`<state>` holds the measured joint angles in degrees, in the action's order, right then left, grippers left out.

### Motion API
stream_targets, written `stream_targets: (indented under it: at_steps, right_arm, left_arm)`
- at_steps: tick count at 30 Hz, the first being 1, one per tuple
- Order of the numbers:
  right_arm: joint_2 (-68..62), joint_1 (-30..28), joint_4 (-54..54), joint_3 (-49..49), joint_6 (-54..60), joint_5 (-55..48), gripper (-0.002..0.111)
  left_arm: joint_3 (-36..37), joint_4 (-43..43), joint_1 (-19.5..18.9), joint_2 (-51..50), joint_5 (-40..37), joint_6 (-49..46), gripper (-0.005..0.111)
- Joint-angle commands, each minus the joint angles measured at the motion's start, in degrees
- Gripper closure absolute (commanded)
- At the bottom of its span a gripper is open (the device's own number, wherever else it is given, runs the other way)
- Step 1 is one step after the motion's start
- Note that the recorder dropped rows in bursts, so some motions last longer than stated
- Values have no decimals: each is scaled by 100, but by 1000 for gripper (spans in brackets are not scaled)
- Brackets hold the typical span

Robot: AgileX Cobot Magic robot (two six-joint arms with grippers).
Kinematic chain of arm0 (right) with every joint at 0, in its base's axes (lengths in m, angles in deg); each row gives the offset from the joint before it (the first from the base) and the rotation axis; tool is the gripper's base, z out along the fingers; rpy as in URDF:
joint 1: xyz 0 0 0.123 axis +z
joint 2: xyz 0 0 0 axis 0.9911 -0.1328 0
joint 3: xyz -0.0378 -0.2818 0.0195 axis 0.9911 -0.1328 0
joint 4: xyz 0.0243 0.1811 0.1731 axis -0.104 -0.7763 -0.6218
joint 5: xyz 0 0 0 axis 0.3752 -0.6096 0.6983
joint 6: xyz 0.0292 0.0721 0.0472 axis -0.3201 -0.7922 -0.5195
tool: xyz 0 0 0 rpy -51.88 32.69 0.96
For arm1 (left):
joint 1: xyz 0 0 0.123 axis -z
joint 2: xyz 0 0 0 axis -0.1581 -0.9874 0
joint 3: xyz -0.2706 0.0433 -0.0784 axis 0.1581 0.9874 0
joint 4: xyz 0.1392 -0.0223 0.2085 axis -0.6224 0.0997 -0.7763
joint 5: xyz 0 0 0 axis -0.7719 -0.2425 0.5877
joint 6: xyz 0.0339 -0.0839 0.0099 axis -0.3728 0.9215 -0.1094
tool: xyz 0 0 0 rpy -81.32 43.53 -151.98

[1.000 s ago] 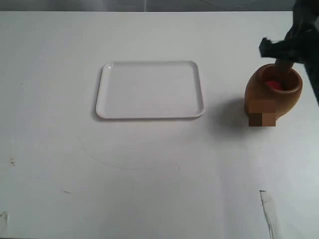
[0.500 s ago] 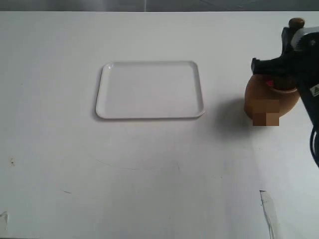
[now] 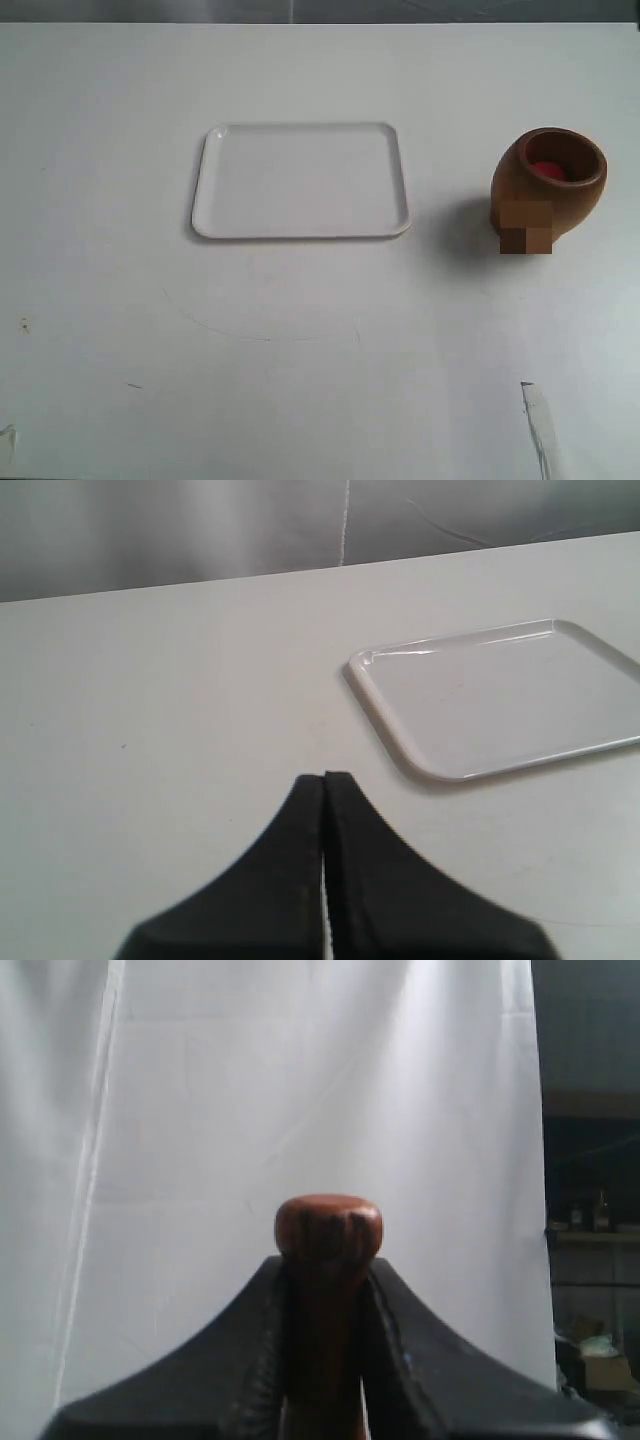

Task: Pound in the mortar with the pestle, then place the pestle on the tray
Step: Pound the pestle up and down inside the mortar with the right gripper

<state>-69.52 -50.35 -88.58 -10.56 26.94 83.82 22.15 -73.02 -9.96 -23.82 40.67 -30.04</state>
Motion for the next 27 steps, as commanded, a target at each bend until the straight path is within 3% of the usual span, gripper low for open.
stream_targets:
  at_steps: [1,9,16,20,27]
  right_arm:
    - [-744,-18,-19,-22,-21,-92,108]
    - [-2718,-18,-49,-22,-717,-9,108]
    - [-3654,-18,-49,-22,-753,-9,108]
    - [-3109,-5,-173,72,-116,-9,108]
    - [-838,-5,377,108,-202,-9,108]
  left_arm:
    - [3,42,44,7,17,47,107]
    - [3,42,44,7,17,47,107]
    - [3,42,44,7,17,47,107]
    - [3,42,44,7,17,47,107]
    - [3,42,44,7,17,47,107]
